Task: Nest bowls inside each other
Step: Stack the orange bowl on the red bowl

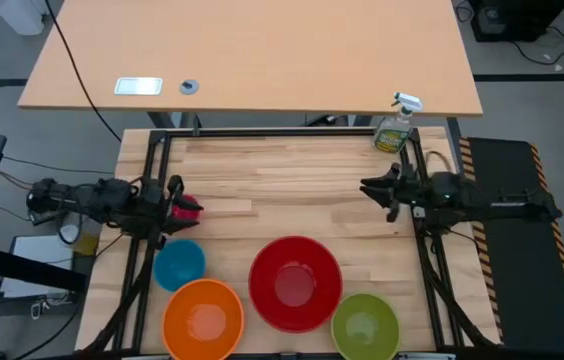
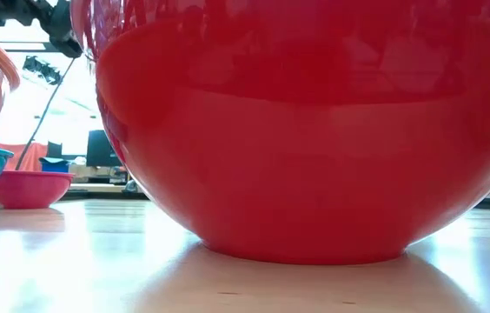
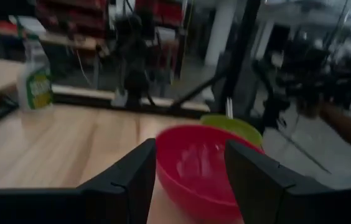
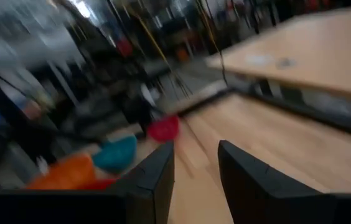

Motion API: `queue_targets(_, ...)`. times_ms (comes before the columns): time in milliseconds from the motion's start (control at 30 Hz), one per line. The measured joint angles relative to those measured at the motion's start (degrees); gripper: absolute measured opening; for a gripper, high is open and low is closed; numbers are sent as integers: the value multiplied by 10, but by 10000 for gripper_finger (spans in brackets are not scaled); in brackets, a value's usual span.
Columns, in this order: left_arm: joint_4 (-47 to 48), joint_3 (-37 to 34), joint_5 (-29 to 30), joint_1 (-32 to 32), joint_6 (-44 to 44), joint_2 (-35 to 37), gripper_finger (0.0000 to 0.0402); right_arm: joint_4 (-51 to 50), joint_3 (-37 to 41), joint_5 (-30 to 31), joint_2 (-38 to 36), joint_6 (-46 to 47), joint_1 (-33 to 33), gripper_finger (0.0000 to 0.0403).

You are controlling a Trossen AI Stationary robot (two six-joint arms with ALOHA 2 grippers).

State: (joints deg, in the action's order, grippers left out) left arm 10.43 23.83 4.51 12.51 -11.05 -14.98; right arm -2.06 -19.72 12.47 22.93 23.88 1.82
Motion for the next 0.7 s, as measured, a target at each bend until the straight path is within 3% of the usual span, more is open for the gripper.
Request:
queue_targets(200,79,87,1,43,-2,-142,192,-68,-148,0,219,-27,-18,132)
queue_targets(400,106,131,3,116,-13,-252,192,-118,-316,0,419,-68,-69,132)
queue_targets(700,266,230,47,232,-96,-378,192,-211,-523,68,599,-63,-149,132)
